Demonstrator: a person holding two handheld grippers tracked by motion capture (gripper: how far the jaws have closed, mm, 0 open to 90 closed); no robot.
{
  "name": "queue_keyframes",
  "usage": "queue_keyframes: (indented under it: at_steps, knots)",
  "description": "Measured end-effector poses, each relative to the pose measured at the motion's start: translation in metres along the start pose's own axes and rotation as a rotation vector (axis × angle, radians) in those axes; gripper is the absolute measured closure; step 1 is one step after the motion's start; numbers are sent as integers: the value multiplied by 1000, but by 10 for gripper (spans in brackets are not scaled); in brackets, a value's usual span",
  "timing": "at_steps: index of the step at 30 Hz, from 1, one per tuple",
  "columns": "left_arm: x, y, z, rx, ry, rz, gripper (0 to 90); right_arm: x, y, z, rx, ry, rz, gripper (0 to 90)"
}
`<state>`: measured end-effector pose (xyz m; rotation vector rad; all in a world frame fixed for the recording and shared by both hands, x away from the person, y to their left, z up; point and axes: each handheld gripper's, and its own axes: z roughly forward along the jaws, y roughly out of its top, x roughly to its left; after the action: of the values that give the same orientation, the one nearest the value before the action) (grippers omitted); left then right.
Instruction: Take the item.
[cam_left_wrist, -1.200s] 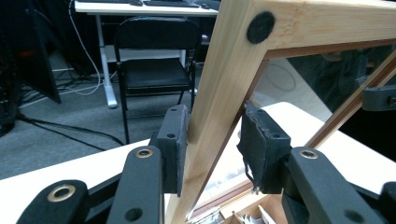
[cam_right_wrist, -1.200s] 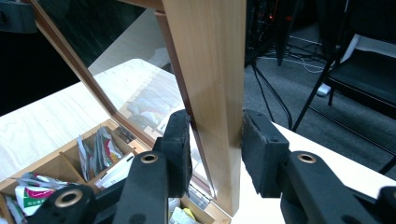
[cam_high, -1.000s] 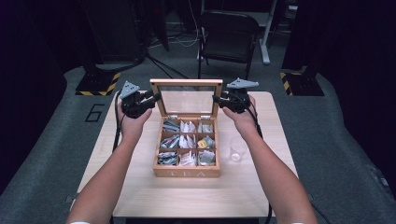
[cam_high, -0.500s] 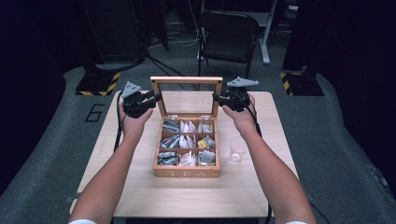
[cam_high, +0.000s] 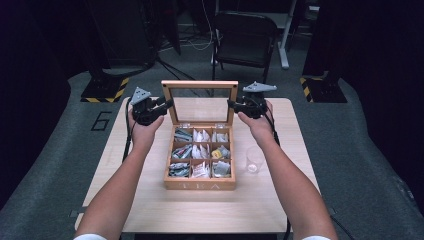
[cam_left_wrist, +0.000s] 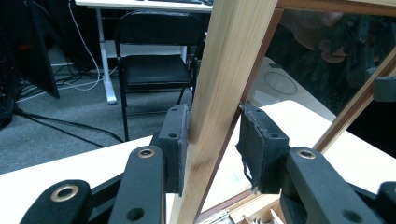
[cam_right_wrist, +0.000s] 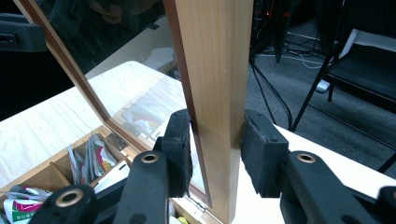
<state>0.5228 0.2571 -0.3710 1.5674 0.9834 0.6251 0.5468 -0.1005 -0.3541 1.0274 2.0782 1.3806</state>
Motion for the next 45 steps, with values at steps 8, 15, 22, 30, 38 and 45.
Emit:
queue_keyframes:
  at_steps: [8,15,22,30,38,45]
  knots:
    - [0,3,1,24,5,4,633,-2,-6,6,16,4,0,624]
    - [1,3,3,22,7,3,633,-5,-10,10,36,8,7,613]
    - [2,3,5,29,7,-2,633,-8,-16,15,47,7,14,629]
    - [4,2,9,45,15,-4,633,-9,-15,18,48,7,21,636]
    - [5,-1,11,58,8,-18,616,-10,-13,20,56,4,25,647]
    - [6,-3,13,67,7,-17,595,-12,-13,22,55,5,17,652]
